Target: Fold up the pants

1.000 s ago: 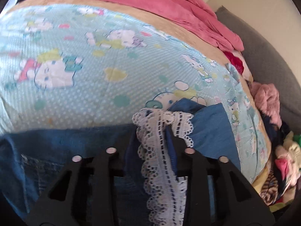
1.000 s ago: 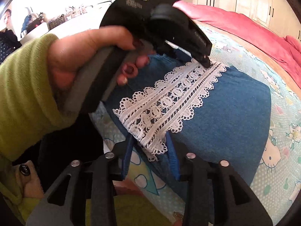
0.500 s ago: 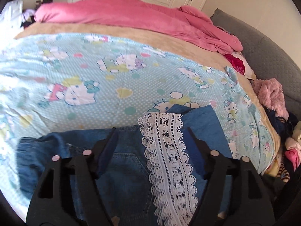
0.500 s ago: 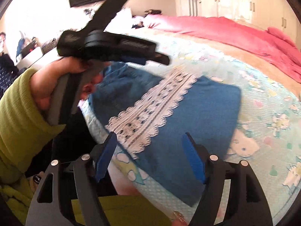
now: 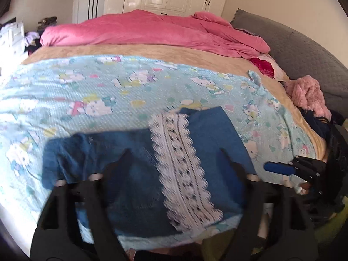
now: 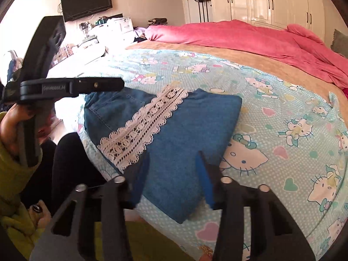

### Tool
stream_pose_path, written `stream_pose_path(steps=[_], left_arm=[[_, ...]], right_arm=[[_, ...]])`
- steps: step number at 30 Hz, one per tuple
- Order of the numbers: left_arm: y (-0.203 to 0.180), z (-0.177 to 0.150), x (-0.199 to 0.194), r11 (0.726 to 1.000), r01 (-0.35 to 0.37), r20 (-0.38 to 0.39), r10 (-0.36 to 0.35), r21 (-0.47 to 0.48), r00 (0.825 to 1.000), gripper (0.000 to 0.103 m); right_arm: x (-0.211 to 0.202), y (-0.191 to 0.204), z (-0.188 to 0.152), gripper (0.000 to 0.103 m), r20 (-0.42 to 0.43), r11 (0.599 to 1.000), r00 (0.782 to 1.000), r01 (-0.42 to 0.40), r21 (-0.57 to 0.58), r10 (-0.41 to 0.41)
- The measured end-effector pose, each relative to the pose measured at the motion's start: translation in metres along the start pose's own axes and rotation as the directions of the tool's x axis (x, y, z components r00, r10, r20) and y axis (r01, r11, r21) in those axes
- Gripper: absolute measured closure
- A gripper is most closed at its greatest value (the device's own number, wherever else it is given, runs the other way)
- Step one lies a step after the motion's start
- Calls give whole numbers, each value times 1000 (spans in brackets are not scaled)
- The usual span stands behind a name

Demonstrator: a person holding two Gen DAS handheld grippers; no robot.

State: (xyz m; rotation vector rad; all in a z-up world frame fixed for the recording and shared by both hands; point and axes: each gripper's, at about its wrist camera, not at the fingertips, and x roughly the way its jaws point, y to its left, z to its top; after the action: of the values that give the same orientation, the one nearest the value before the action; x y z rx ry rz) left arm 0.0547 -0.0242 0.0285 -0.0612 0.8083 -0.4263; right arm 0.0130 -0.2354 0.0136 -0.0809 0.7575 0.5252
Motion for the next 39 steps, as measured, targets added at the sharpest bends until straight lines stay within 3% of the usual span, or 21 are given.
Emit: stream_pose_path(steps=[3,5,7,11,12,18,21,22,27,33,39], left_arm=[[-10,-19,6,999,48,-46,-48,-2,998,77],[-19,-30,13,998,63,-85,-61,25,994,80],[-29,-43,23,995,90,-133,-83,47,988,80],[-33,-66,44,992,48,-220,-22,116,975,81],[-29,-69,47,994,64,-225,-41,93,974,81],[-29,-71,47,994,68,-217,-48,84,975,81],[-29,-71,42,995,68,-209,-52,71,977,81],[-29,-70,41,996,66,-206,-51,66,977,81],[-40,-62,34,994,48,-161,-33,94,986,72],[-41,-66,47,995,35,-203,-14,96,979,70],[-43,-67,49,993,49,-205,-27,106,978,64]], right_arm=[[11,3,-5,65,-29,1000,999,-16,-4,16],[20,6,-10,65,-62,999,998,-29,-13,28],[29,7,-16,65,-113,999,993,-16,-32,12],[39,-1,-28,69,-174,999,984,26,-33,-31],[39,-3,-30,70,-171,1000,985,18,-19,-21],[38,-8,-32,69,-162,1000,987,-5,11,7],[23,-16,-23,62,-128,997,991,-35,66,43],[19,-18,-19,55,-111,997,993,-26,69,34],[10,-30,17,54,-25,998,1000,16,57,-14],[54,-23,68,47,-33,998,999,35,-45,-37],[117,-46,84,47,-138,984,975,163,-76,-172]])
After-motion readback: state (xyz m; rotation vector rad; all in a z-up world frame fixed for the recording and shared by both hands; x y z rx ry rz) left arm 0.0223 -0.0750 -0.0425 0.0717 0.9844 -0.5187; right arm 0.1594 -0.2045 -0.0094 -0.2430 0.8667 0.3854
